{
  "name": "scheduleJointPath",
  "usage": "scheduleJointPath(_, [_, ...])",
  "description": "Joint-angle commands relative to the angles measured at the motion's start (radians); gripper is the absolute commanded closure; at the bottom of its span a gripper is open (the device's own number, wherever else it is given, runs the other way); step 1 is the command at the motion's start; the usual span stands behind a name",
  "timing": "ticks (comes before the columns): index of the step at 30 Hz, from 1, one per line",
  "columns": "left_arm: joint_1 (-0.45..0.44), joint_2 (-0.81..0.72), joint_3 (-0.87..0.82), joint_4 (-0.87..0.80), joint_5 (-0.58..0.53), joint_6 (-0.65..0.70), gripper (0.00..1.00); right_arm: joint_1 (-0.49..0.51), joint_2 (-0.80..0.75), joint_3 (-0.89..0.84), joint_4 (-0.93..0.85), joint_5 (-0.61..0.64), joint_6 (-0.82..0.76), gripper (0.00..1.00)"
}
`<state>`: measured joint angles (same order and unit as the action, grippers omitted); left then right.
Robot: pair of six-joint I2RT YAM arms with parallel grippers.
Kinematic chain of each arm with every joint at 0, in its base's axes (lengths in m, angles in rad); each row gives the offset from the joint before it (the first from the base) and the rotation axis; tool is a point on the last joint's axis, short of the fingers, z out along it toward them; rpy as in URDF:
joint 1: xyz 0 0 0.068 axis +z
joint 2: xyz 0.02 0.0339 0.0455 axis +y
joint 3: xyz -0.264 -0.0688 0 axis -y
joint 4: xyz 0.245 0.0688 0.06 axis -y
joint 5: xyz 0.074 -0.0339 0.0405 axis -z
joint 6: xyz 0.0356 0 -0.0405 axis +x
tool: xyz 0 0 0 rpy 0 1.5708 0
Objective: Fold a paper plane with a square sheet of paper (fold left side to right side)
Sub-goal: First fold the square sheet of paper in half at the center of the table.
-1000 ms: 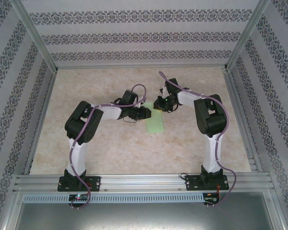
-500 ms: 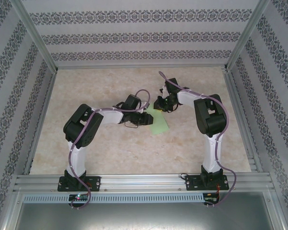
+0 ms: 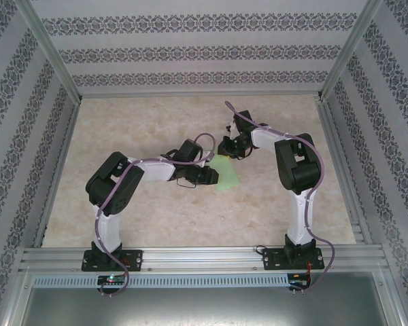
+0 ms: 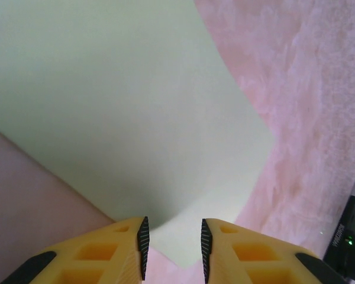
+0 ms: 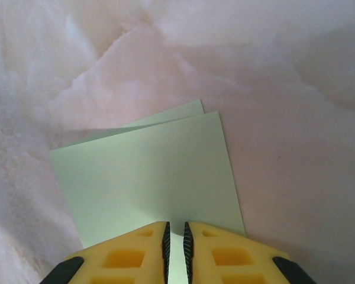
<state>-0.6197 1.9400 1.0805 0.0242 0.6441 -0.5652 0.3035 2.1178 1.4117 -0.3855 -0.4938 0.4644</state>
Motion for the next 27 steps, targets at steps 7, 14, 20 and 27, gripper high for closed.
scheduleJointPath(7, [0.063, -0.080, -0.010, 0.080, 0.048, -0.055, 0.67, -0.027, 0.006, -0.033, -0.042, 0.082, 0.009, 0.81])
scheduleJointPath(14, [0.025, 0.056, 0.073, 0.131, 0.078, -0.040, 0.68, -0.026, 0.008, -0.045, -0.033, 0.070, 0.011, 0.81])
scheduleJointPath(20, [0.014, 0.098, 0.081, 0.112, 0.055, -0.021, 0.68, -0.025, 0.005, -0.048, -0.035, 0.069, 0.008, 0.81])
scheduleJointPath(27, [-0.013, 0.094, 0.071, 0.049, 0.041, 0.026, 0.68, -0.020, 0.011, -0.039, -0.039, 0.069, 0.010, 0.81])
